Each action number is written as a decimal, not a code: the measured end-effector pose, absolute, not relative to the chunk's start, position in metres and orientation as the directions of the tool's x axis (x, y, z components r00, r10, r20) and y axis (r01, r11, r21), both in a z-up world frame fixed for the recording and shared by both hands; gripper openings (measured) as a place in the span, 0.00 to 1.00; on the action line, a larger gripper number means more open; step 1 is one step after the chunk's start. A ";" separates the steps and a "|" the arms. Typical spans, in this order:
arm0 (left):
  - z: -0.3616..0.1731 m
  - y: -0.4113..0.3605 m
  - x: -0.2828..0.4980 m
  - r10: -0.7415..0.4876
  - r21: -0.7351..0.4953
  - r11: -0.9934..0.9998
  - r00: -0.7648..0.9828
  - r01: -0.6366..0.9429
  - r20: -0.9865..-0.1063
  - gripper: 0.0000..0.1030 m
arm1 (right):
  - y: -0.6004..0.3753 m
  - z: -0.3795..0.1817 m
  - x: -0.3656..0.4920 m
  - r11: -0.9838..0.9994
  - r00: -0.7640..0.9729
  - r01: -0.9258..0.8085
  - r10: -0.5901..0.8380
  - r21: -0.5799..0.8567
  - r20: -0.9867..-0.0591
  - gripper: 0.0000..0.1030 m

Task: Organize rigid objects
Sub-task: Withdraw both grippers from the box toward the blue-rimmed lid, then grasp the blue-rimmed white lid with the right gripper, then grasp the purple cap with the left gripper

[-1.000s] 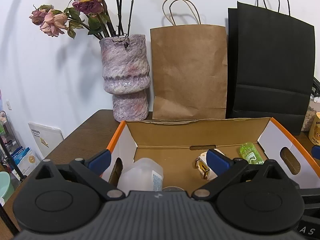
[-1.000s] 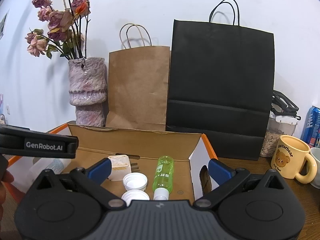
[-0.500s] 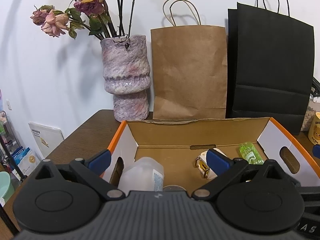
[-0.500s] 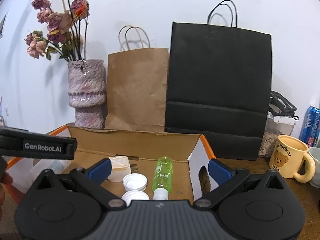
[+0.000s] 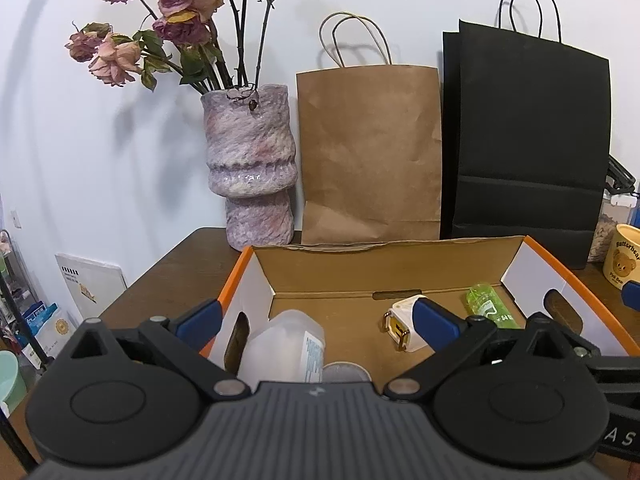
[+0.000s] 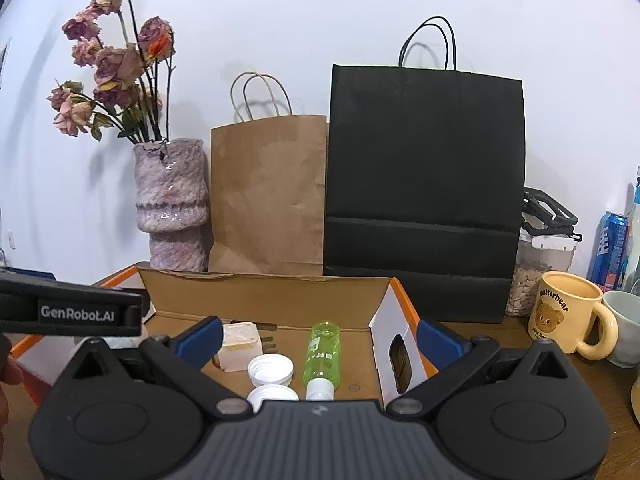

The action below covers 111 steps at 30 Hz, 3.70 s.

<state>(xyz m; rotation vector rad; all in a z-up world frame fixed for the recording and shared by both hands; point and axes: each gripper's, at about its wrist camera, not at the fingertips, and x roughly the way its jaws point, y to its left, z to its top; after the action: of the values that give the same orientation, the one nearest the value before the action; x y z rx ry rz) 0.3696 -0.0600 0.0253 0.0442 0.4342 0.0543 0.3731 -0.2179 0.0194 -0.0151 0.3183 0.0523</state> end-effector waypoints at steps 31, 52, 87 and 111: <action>0.020 -0.042 0.284 0.052 0.037 0.998 0.907 -0.040 -0.418 1.00 | -0.210 0.019 0.277 0.999 0.952 -0.044 0.033 -0.029 -0.304 1.00; -0.015 -0.013 0.212 0.037 0.029 0.999 0.864 -0.026 -0.503 1.00 | -0.191 -0.005 0.199 0.991 0.905 -0.111 0.067 -0.081 -0.420 1.00; -0.031 0.014 0.187 0.019 -0.022 0.999 0.829 -0.038 -0.558 1.00 | -0.174 -0.027 0.217 0.972 0.768 -0.234 0.187 0.003 -0.613 0.63; -0.017 0.001 0.200 0.020 -0.019 0.999 0.846 -0.035 -0.533 1.00 | -0.186 -0.013 0.226 0.981 0.849 -0.193 0.149 -0.036 -0.506 0.63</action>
<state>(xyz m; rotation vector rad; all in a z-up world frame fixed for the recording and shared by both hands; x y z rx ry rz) 0.2000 0.0006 -0.0170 -0.0281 0.5616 0.0291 0.2264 -0.1865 -0.0129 -0.0865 0.5260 0.1801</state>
